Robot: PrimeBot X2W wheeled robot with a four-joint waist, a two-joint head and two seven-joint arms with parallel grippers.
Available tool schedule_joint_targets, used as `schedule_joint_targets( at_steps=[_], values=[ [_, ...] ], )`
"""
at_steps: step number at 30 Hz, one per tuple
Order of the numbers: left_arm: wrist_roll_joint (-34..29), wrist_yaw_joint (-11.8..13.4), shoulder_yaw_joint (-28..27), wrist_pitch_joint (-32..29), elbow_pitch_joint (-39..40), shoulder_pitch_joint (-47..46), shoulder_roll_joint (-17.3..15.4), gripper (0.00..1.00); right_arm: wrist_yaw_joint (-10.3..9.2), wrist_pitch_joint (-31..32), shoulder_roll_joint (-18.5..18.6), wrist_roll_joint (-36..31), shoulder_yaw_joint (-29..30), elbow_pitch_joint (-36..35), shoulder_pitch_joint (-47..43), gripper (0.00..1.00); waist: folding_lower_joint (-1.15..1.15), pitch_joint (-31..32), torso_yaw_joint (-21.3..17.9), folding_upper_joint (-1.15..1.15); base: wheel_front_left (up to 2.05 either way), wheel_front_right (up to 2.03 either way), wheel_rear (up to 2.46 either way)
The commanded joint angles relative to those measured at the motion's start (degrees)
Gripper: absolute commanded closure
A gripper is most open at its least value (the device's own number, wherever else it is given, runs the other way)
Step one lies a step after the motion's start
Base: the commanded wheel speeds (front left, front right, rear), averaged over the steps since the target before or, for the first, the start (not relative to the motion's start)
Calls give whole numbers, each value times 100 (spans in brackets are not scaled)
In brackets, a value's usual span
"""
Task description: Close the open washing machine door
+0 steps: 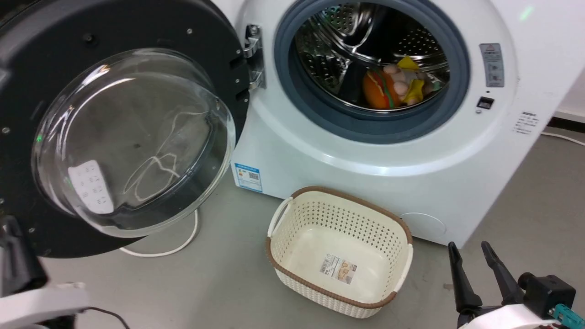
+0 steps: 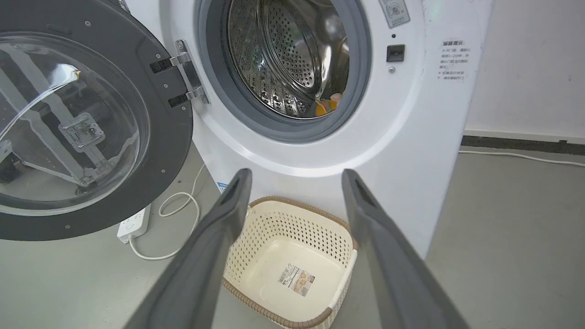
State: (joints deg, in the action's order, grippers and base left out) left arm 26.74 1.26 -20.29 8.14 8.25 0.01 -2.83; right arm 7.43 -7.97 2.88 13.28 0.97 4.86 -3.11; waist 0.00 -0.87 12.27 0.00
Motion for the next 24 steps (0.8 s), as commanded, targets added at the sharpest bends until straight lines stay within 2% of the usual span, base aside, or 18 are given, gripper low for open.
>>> schedule_joint_targets(
  at_steps=[1,9,12,18,24],
  values=[
    [95,-65,-194,54,23,-129,-5,100,4,-71,0,73,13,24,-100,0,0,-26,60,0,0,0,0],
    [358,-377,-1165,149,-325,-633,-8,100,4,-167,0,101,66,83,-106,0,0,-166,254,0,0,0,0],
    [530,-452,-1398,185,-639,-859,-131,100,4,-203,-1,89,98,93,-105,0,0,-258,332,0,0,0,0],
    [994,-525,-1691,124,-1536,-1352,-721,100,4,-260,-1,10,152,78,-75,0,0,-489,476,0,0,0,0],
    [1361,-572,-1776,-225,-2579,-1878,-1435,100,5,-140,-1,-113,241,-78,-57,0,0,-763,622,0,0,0,0]
  ],
)
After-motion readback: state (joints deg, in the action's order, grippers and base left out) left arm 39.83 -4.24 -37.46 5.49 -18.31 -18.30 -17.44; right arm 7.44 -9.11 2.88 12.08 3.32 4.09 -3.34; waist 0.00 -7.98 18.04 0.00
